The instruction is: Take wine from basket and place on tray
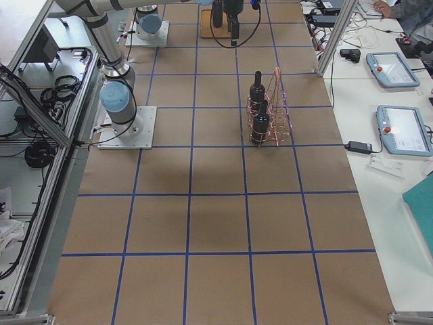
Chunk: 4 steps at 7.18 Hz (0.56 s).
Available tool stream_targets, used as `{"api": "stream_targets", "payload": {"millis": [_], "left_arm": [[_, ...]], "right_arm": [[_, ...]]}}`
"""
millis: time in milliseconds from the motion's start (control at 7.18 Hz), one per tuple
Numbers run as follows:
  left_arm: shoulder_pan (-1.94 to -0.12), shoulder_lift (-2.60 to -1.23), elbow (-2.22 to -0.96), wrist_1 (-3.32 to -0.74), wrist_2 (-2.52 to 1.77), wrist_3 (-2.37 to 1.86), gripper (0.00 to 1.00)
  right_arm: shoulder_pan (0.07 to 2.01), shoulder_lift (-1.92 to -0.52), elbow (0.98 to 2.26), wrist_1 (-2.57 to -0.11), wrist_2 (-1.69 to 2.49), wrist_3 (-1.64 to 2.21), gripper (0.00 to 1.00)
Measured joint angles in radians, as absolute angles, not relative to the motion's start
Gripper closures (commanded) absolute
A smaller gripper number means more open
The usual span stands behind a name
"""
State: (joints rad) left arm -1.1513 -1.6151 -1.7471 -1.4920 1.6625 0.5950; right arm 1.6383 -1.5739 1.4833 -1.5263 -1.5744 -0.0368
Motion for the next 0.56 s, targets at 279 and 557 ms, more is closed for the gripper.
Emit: {"api": "stream_targets", "payload": {"millis": [279,557], "left_arm": [[-1.166,-1.574,-1.718,-1.528,1.661,0.512,0.0],[-1.174,-1.502,-1.676,-1.56,1.656,0.437,0.0]], "right_arm": [[1.638,-1.574,1.483,-1.526,-1.575,-0.037,0.0],[1.638,-1.574,1.483,-1.526,-1.574,-0.036,0.0]]}}
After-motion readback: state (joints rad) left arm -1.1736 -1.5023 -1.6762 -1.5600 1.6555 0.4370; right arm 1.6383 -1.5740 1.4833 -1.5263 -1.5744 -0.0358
